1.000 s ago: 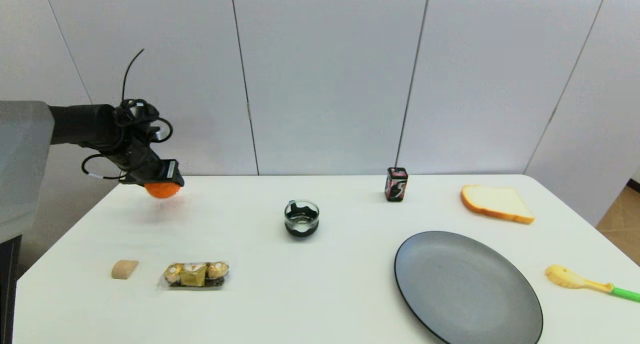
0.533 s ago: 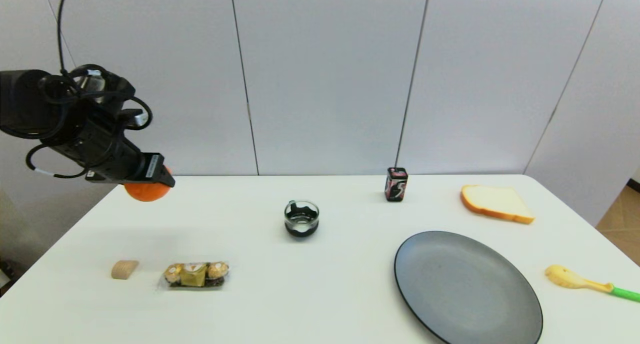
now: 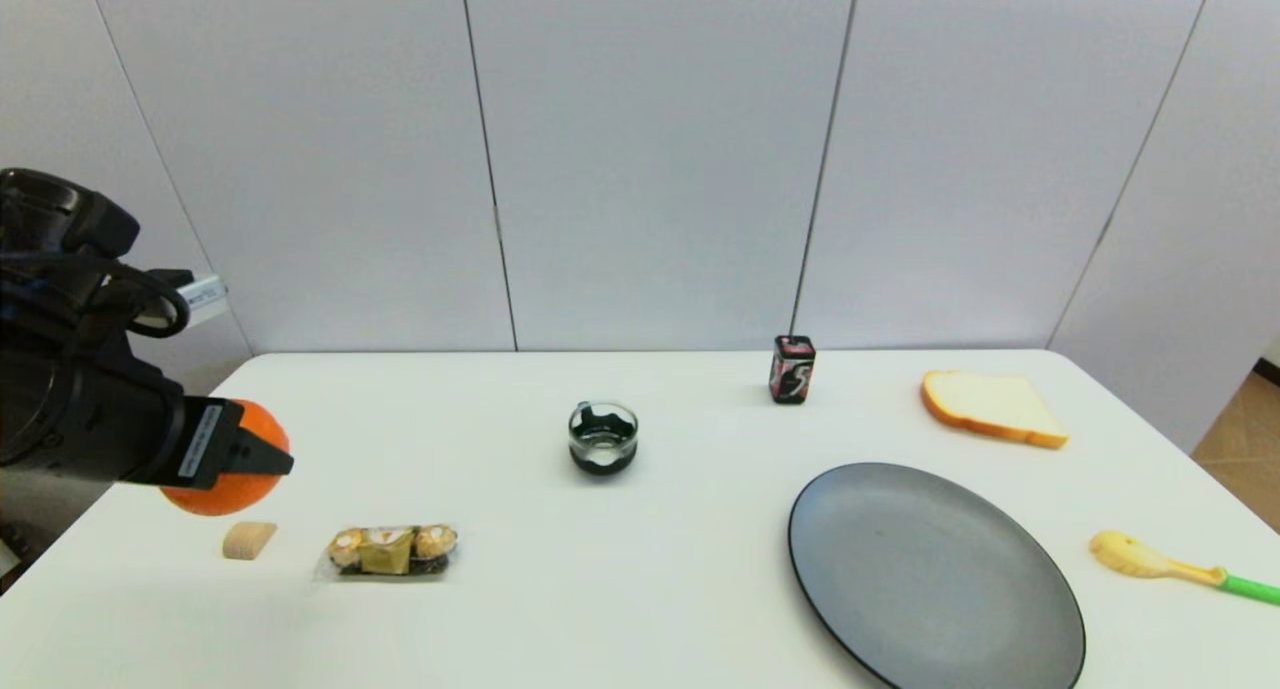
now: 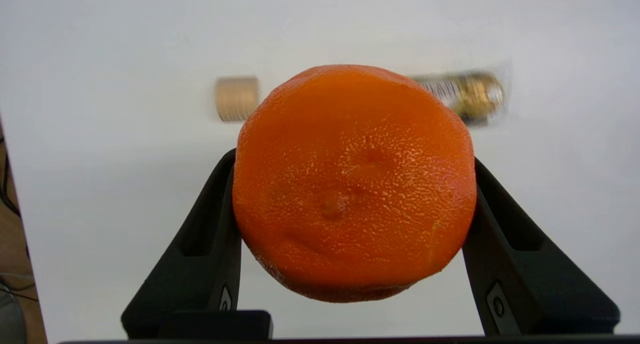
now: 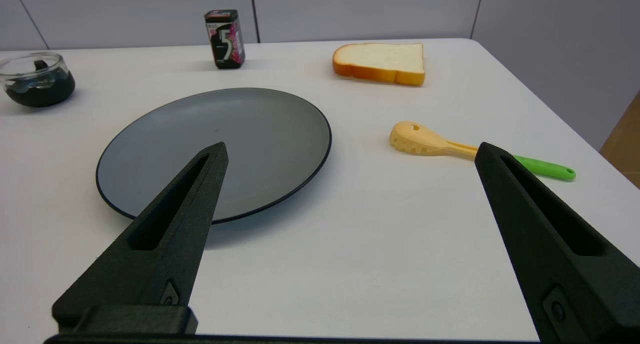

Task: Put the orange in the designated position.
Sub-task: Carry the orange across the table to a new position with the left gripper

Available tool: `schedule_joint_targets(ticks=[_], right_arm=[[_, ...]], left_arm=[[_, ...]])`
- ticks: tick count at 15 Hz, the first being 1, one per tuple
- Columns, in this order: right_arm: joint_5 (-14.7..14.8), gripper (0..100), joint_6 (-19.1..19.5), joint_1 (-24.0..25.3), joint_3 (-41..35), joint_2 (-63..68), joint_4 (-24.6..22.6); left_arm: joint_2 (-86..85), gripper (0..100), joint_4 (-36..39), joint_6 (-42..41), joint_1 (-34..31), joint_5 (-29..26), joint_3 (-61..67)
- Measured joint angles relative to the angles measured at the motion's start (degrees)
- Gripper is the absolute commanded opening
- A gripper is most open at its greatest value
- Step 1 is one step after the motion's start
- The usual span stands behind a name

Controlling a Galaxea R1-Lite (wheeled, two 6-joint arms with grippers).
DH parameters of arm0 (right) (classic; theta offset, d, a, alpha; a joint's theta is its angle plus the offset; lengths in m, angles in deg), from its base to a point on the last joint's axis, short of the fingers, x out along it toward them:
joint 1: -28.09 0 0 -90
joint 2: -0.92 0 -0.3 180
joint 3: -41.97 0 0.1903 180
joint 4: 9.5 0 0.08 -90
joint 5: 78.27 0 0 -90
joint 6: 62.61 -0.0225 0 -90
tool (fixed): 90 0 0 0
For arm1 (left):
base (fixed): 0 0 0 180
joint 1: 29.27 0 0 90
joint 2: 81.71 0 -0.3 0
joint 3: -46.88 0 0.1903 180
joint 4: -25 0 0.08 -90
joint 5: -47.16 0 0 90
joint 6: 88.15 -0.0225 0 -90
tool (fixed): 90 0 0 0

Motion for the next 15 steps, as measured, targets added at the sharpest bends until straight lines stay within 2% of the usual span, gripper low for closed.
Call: schedule_joint_targets(ticks=[9,15], right_arm=[[0.0,100,0.0,0.0,0.0,0.0,0.0],[0.0,100,0.0,0.0,0.0,0.0,0.0]], left_arm=[[-7.1,0,-0.2,-0.2,4.6,0.0,12.8],[-4.9,0,0.4,-0.2,7.6,0.0,15.4]])
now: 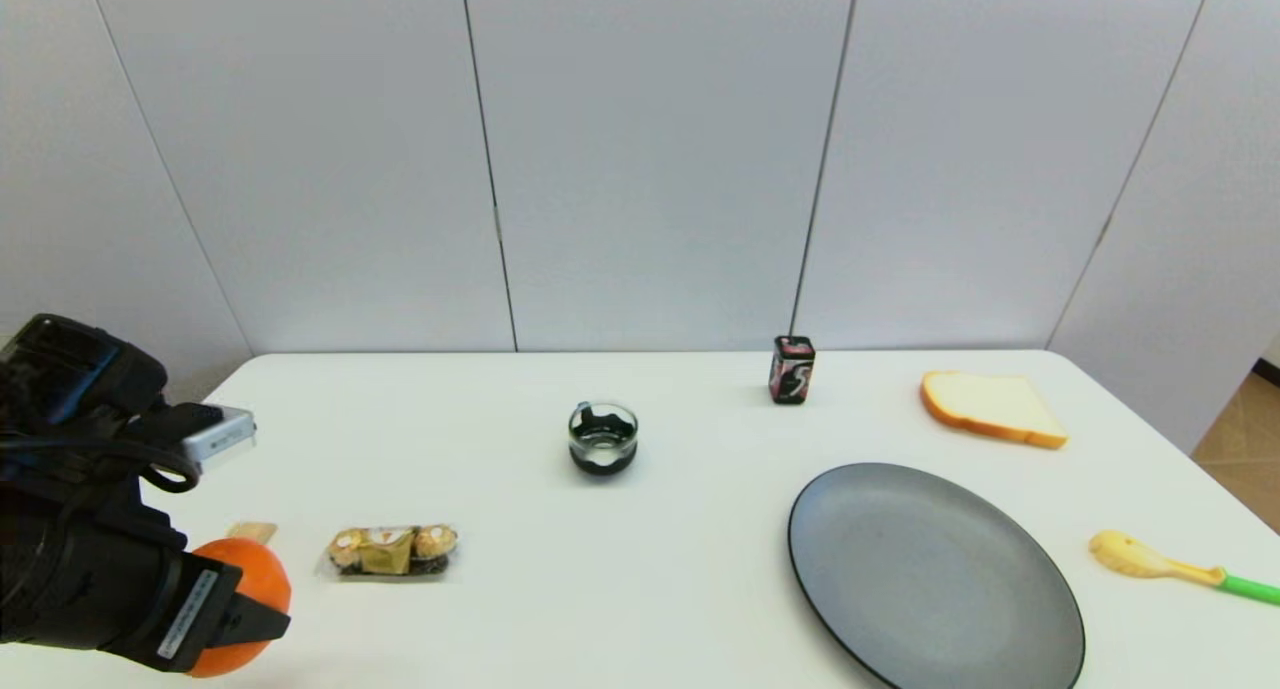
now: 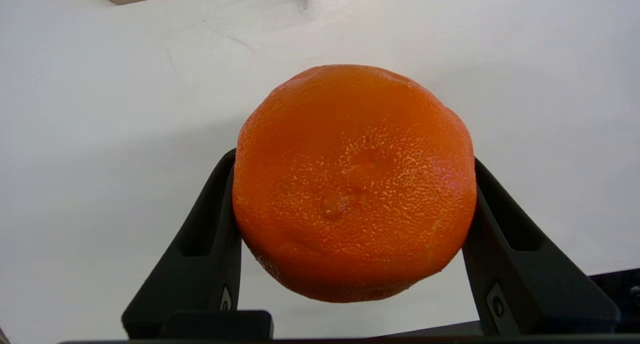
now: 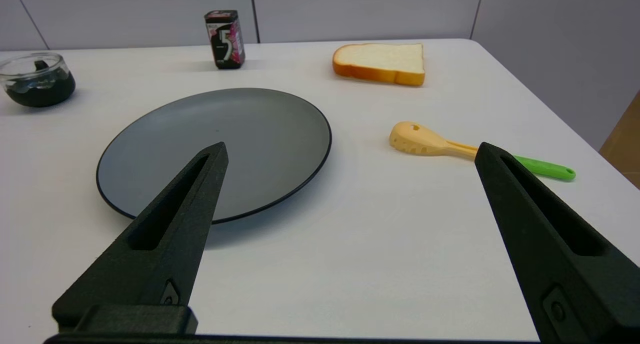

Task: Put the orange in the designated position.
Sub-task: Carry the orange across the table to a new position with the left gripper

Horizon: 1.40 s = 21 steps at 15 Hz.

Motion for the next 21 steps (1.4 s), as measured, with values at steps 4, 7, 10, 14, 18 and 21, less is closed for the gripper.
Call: schedule_joint_targets(ticks=[4,7,10,14,18,21], right_arm=[[0.0,100,0.0,0.0,0.0,0.0,0.0],[0.0,100,0.0,0.0,0.0,0.0,0.0],[0.0,100,0.0,0.0,0.0,0.0,0.0],[0.0,100,0.0,0.0,0.0,0.0,0.0],[0.0,100,0.0,0.0,0.0,0.0,0.0],[0.0,100,0.0,0.0,0.0,0.0,0.0]], left_arm=[[4.7,0,1.9,0.2,3.4,0.0,-0.2],[8.5,0,3.7,0.3,5.4,0.0,-0.5],[11.3,0,4.0,0.4,6.2,0.0,-0.6],[14.5,0,4.7,0.3,6.6,0.0,-0.6],[16.5,0,5.3,0.4,7.1,0.0,-1.7],[17.2,0,5.4,0.4,7.2,0.0,-2.0]])
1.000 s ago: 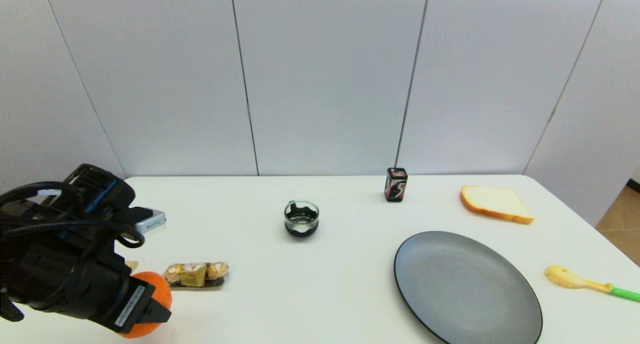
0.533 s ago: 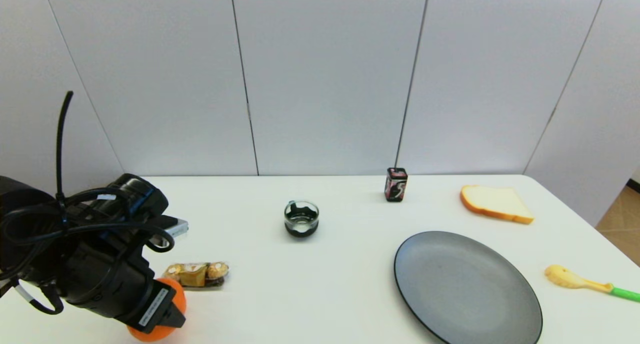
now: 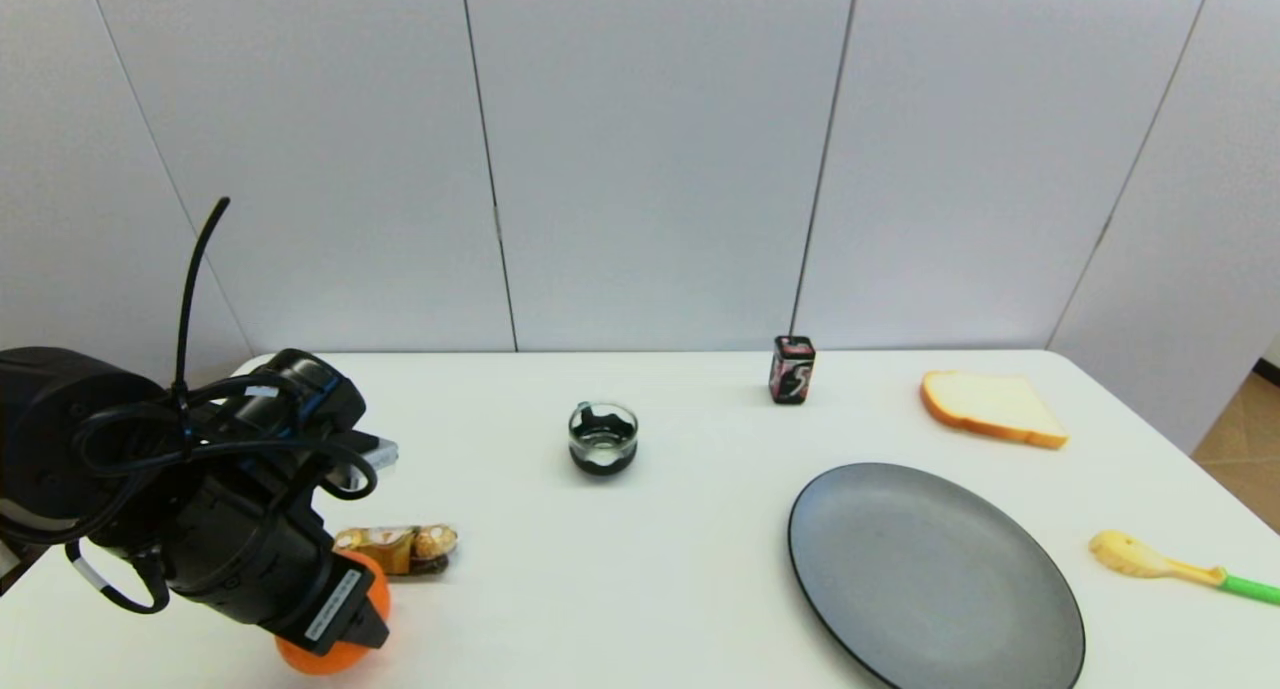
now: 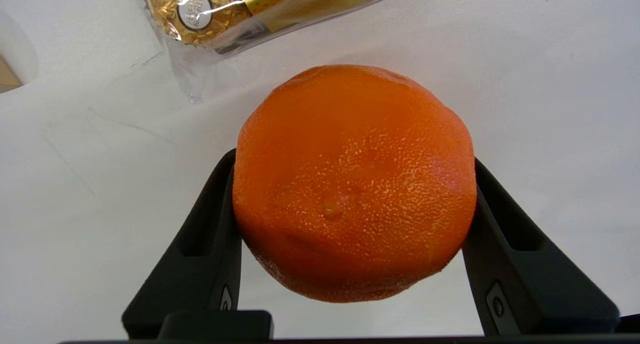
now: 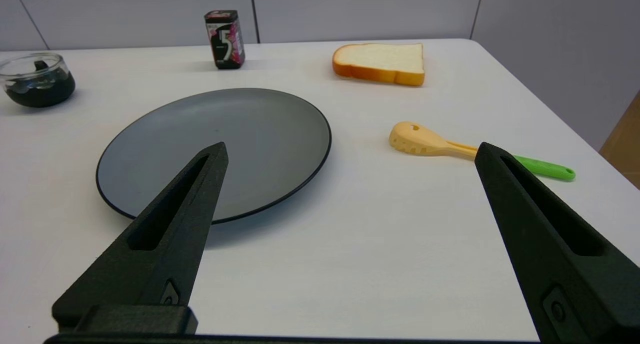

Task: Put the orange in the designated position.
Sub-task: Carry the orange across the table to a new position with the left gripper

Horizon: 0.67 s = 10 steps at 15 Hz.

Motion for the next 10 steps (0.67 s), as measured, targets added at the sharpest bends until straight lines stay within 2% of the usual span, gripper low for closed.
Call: schedule_joint_targets(ticks=[10], right_arm=[[0.0,100,0.0,0.0,0.0,0.0,0.0]], left_arm=[[2.3,0,0.0,0.0,-0.1,0.0,-1.7]])
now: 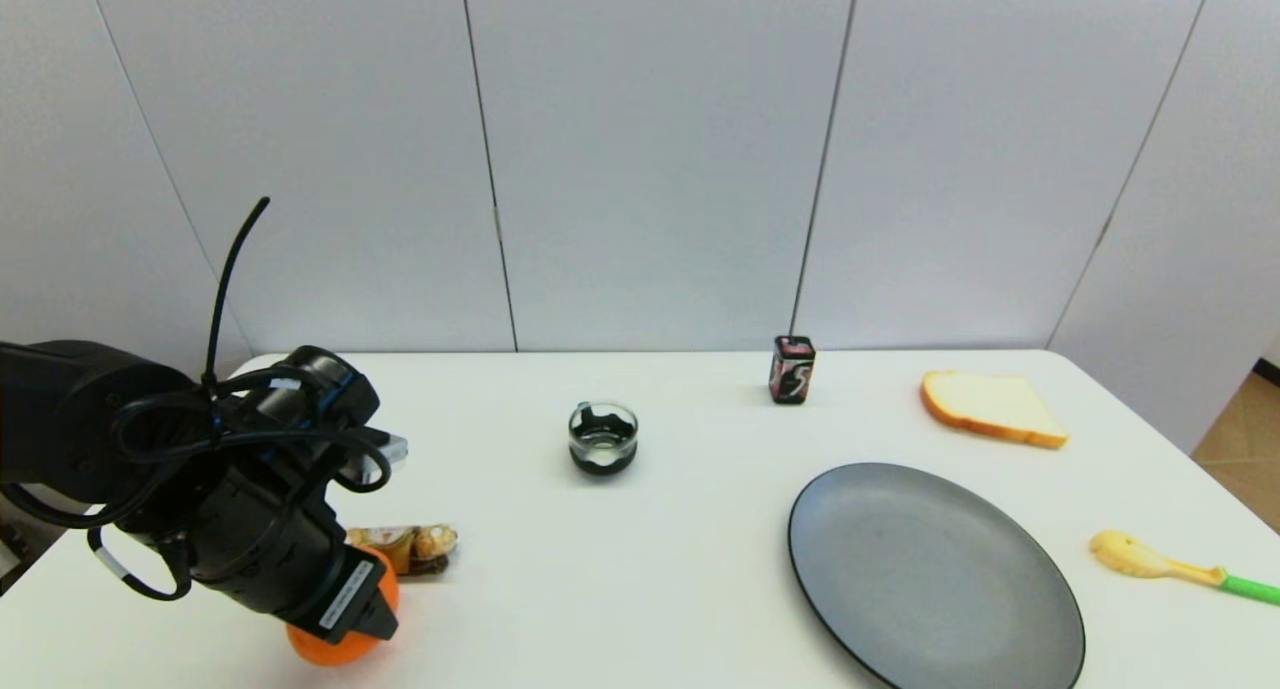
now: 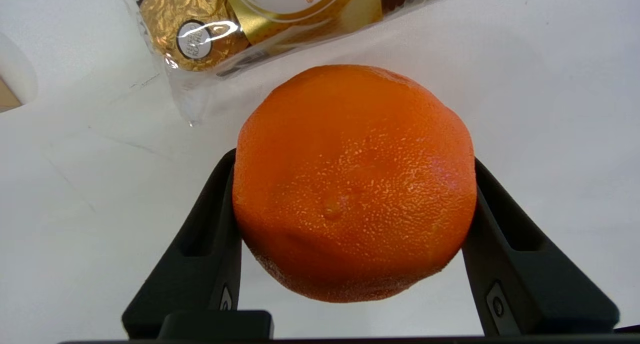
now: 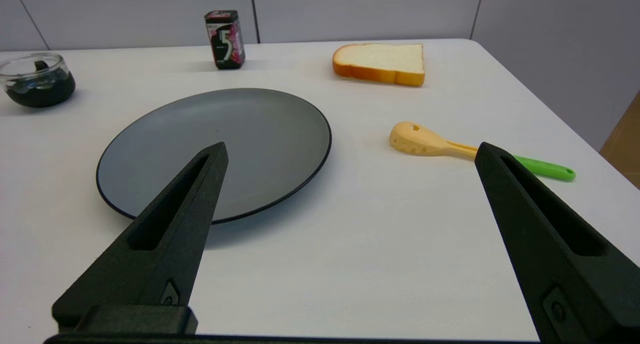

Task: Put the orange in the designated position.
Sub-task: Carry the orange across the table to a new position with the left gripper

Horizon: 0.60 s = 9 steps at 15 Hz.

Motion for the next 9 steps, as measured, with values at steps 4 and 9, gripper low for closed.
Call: schedule_joint_targets(ticks=[4,9], right_arm=[[0.0,100,0.0,0.0,0.0,0.0,0.0],[0.0,100,0.0,0.0,0.0,0.0,0.0]], left_arm=[[0.6,0,-0.2,0.0,0.0,0.0,-0.3],[0.7,0,-0.3,0.0,0.0,0.0,-0.3]])
